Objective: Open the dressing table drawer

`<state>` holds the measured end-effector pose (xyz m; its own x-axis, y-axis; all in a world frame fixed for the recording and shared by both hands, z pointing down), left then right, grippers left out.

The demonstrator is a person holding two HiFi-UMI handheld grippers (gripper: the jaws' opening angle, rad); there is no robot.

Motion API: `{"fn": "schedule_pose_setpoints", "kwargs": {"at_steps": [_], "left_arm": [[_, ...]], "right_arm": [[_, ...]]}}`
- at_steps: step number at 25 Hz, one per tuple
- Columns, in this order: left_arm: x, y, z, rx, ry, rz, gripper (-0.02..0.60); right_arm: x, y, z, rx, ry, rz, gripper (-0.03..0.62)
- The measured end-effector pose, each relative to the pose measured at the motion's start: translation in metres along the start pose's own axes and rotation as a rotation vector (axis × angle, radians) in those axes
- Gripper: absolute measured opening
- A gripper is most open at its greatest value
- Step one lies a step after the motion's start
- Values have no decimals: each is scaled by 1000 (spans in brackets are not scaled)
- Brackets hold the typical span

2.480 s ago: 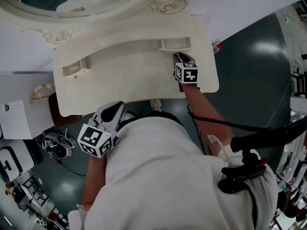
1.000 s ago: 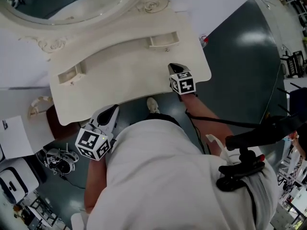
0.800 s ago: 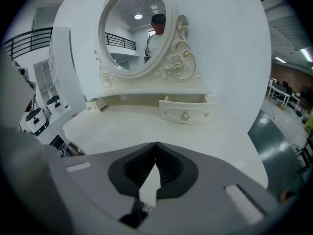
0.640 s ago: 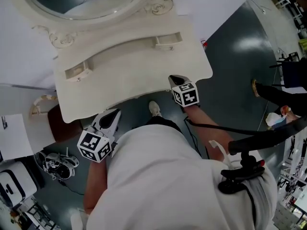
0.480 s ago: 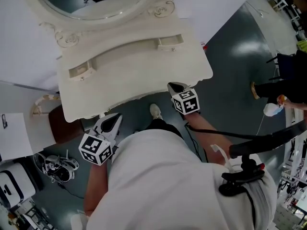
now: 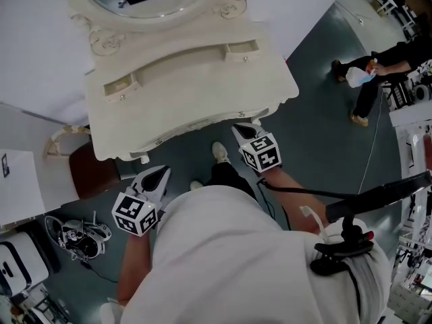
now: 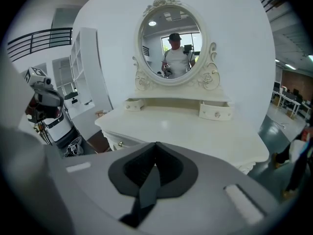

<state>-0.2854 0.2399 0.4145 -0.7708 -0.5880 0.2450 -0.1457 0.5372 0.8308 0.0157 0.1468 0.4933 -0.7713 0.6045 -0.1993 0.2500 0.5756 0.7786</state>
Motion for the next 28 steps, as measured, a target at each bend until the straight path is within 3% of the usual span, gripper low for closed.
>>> {"fn": "schedule_pose_setpoints", "kwargs": {"at_steps": [16, 28], "left_arm": [[-12, 36, 29, 4, 11, 5, 3], [-12, 36, 22, 8, 19, 16, 3]], "right_arm": [[59, 8, 15, -19, -45, 69, 0], [59, 8, 16, -10, -55, 85, 0]]}}
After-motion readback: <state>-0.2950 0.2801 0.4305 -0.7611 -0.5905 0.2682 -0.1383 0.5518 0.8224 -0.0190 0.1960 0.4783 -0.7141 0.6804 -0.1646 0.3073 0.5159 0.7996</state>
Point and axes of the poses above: the fingertips, and each gripper's own axes: z backward along the fingers, x to its left, y out of its underside, the point moved 8 cm from there along z, backward along the fingers, and after that the axes turned 8 degrees about -y, right-handed, at the moved point
